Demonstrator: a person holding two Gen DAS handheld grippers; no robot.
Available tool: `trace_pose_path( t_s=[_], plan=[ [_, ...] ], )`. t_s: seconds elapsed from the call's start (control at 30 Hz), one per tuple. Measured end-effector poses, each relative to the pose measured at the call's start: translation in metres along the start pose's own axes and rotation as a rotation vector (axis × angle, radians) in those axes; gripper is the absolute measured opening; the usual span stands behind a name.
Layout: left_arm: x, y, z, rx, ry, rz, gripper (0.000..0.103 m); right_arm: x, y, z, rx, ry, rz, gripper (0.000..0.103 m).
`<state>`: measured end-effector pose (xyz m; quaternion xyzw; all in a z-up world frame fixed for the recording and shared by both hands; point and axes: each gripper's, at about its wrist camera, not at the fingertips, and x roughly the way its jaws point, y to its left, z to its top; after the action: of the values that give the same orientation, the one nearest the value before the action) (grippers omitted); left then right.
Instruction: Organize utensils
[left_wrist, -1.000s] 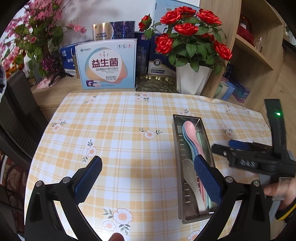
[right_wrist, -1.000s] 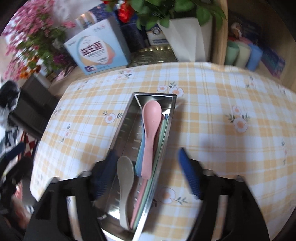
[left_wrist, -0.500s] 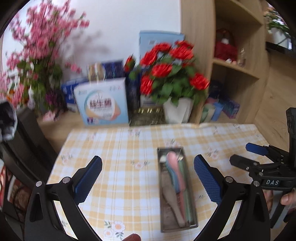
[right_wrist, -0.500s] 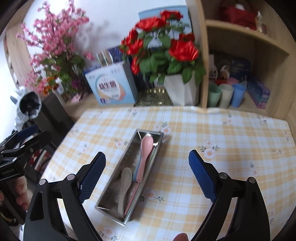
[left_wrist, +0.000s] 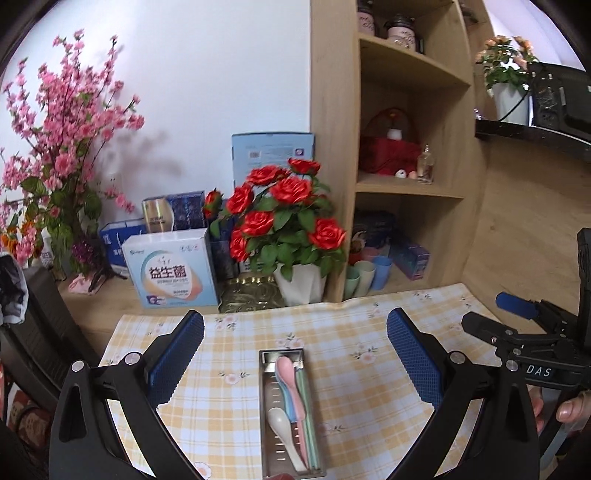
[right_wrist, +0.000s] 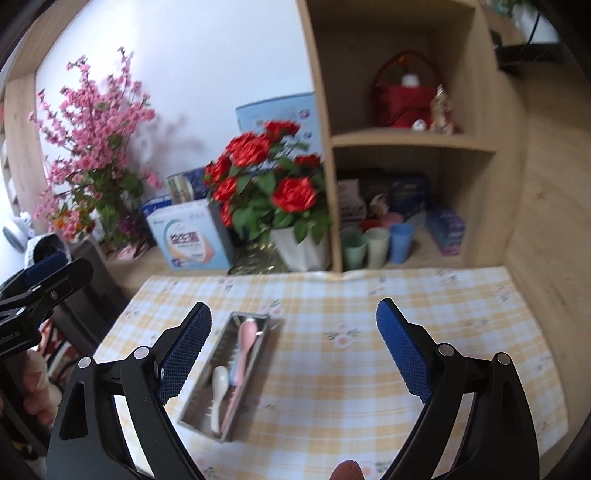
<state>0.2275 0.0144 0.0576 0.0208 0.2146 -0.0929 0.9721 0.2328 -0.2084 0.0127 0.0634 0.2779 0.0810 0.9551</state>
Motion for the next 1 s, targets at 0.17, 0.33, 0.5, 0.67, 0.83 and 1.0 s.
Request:
trace_pose_path(
  t_s=[0.17,0.33,0.5,0.67,0.83,1.0],
  plan=[
    [-0.011,-0.014,-0.001,0.015,-0.022,-0.014,0.097,-0.021,-0.011,0.003,0.006,-0.036,-0.039,0.088],
    [-0.010,-0.012,-0.002,-0.008,-0.007,-0.010,0.097,-0.032,-0.016,0.005,0.004,-0.066,-0.069,0.088],
    [-0.008,-0.009,-0.005,-0.015,0.009,-0.007,0.097,-0.032,-0.017,0.006,-0.003,-0.067,-0.081,0.088],
    [-0.006,-0.006,-0.005,-0.025,0.021,-0.008,0.097,-0.030,-0.018,0.007,0.001,-0.067,-0.086,0.088],
    [-0.006,-0.004,-0.006,-0.023,0.030,-0.007,0.097,-0.031,-0.018,0.009,0.006,-0.073,-0.092,0.088],
    [-0.006,-0.004,-0.008,-0.023,0.038,-0.010,0.097,-0.030,-0.016,0.009,0.002,-0.070,-0.092,0.088]
  ],
)
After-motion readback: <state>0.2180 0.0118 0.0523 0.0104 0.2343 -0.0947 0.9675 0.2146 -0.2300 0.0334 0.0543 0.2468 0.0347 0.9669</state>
